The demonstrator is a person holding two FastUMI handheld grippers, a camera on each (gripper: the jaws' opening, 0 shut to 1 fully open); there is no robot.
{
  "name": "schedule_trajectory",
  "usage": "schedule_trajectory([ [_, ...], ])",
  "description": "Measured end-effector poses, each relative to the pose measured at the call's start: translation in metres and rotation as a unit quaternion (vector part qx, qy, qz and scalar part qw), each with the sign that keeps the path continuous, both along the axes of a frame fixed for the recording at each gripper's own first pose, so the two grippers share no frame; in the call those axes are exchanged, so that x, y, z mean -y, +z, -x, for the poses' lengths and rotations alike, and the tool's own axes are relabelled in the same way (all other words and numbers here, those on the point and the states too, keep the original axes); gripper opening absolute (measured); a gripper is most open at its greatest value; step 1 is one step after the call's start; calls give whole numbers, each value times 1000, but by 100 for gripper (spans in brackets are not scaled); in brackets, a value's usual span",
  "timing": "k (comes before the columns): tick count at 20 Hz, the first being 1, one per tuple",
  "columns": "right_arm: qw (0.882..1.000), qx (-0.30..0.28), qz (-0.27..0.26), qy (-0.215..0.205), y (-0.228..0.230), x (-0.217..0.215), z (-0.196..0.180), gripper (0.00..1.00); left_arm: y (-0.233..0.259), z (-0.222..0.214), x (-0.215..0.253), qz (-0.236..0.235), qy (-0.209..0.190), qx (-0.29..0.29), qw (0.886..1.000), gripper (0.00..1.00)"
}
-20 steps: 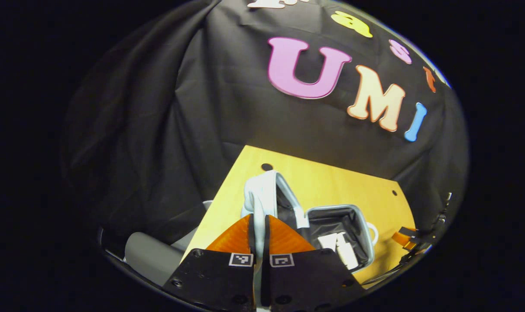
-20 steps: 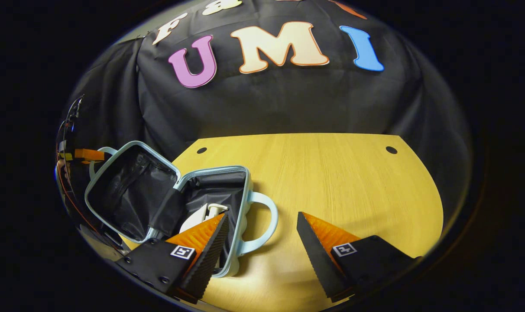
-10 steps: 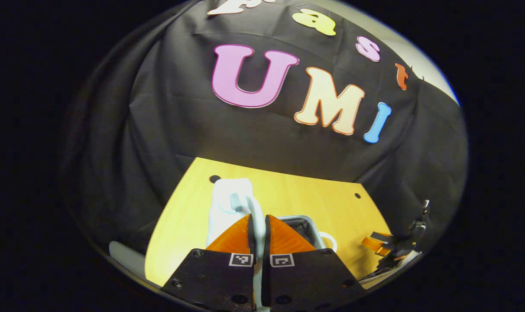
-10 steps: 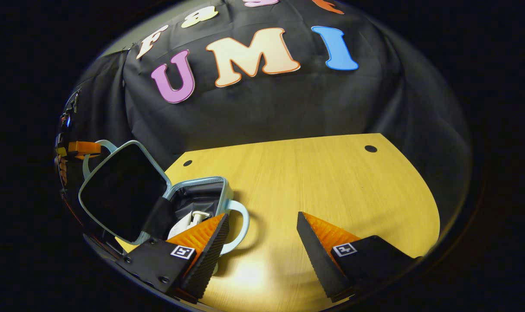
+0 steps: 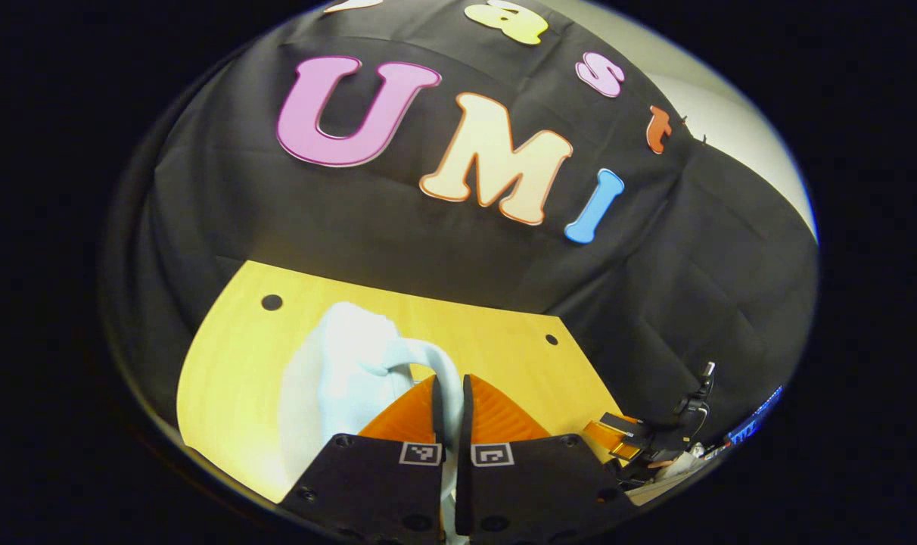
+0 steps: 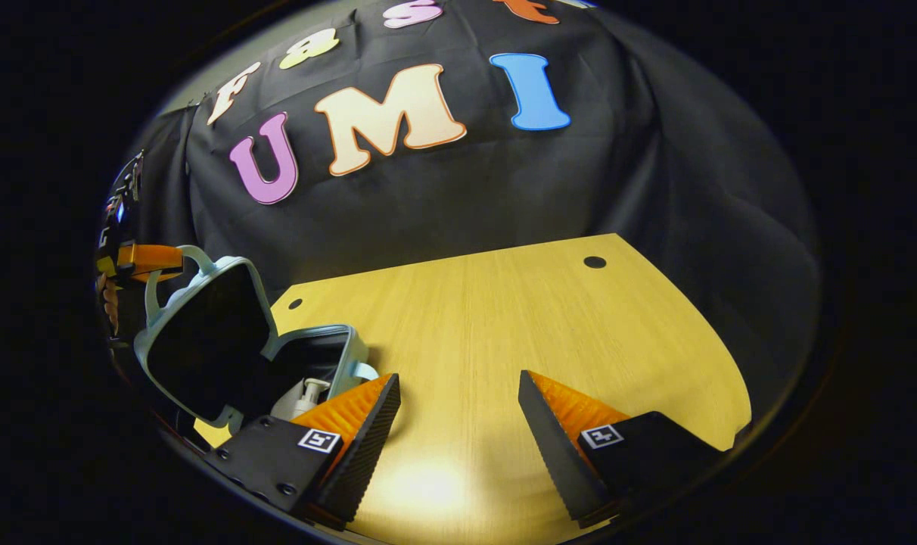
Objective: First open the suitcase, pack the skin care products into it, and then close the suitcase.
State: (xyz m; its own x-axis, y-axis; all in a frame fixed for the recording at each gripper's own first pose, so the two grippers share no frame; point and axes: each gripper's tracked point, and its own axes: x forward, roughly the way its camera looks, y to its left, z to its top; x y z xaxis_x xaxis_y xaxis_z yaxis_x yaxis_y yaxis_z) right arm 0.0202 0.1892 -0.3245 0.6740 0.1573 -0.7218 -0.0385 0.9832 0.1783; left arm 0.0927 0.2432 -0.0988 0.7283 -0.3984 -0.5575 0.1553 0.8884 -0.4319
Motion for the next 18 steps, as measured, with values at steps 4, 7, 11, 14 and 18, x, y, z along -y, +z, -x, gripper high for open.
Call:
schedule_trajectory([
  [4,1000,1,14,-8,5,25,6,99,-23,-2,42,13,-26,-19,999,0],
  [7,1000,1,23,-18,7,46,10,99,-40,-1,70,20,-39,-36,998,0],
  [11,999,-1,32,-35,10,72,15,99,-74,4,100,15,-56,-62,996,0],
  [14,998,-3,40,-39,11,86,19,99,-103,9,121,-2,-65,-84,994,0],
  [18,998,-6,47,-46,11,103,26,99,-147,14,141,-21,-70,-114,991,0],
])
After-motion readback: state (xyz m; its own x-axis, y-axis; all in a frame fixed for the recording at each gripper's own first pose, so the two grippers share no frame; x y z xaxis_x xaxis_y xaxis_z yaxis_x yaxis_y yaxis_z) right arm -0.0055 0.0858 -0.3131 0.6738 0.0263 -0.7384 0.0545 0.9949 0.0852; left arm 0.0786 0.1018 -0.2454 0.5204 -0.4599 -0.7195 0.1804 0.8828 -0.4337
